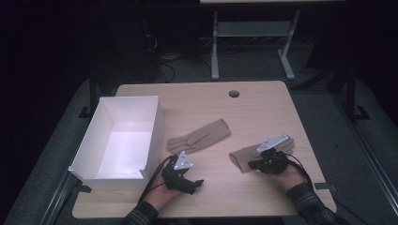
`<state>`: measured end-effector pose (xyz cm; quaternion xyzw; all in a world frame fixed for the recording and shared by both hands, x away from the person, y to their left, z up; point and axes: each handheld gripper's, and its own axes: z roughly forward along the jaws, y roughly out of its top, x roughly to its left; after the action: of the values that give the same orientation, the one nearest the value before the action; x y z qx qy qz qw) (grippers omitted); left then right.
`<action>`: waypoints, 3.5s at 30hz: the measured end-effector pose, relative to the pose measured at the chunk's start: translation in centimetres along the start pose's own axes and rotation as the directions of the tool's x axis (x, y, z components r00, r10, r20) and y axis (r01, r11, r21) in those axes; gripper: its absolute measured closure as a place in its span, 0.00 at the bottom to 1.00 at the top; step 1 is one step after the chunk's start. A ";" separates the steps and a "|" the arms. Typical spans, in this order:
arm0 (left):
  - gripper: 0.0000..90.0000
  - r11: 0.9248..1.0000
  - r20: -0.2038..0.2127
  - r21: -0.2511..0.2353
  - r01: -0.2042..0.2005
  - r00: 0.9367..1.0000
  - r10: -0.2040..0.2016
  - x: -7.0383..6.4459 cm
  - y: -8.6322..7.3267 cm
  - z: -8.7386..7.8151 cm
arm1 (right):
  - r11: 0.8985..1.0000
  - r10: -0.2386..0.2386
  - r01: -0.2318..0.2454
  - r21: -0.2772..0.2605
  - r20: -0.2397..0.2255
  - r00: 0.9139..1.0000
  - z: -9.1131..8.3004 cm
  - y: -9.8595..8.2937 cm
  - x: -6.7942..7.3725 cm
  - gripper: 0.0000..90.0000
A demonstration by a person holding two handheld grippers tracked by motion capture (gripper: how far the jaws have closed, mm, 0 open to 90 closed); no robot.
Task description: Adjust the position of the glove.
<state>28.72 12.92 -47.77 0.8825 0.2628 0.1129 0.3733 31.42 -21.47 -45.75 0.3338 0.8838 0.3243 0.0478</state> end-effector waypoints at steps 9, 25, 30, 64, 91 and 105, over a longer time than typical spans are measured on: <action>0.12 1.000 0.000 0.001 0.000 1.000 0.000 0.0 0.0 0.0 | 0.999 0.042 -0.042 0.007 0.013 0.999 -2.1 -2.5 -0.2 1.00; 0.12 1.000 -0.002 -0.001 0.006 1.000 -0.006 0.0 0.0 0.0 | 0.994 0.098 -0.093 -0.061 0.070 0.993 -5.3 -5.0 -0.6 1.00; 0.12 1.000 -0.004 0.000 0.002 1.000 -0.002 0.0 0.0 0.0 | 0.988 0.126 -0.114 -0.107 0.114 0.985 -5.6 -3.8 -1.9 1.00; 0.12 1.000 -0.003 0.004 0.003 1.000 -0.003 0.0 0.1 0.0 | 0.990 0.138 -0.134 -0.035 0.171 0.975 -0.5 0.3 -6.2 1.00; 0.12 1.000 -0.003 0.005 0.002 1.000 -0.002 0.0 0.1 0.0 | 0.995 0.050 -0.042 -0.092 0.082 0.995 1.0 2.8 -3.4 0.93; 0.12 1.000 -0.003 0.001 0.004 1.000 -0.004 0.0 0.0 0.0 | 0.974 0.148 -0.115 -0.194 0.165 0.975 -3.5 -1.7 -4.5 0.52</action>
<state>28.77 12.89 -47.77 0.8820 0.2651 0.1134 0.3728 32.89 -27.09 -44.62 0.4135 0.8183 0.3754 0.1357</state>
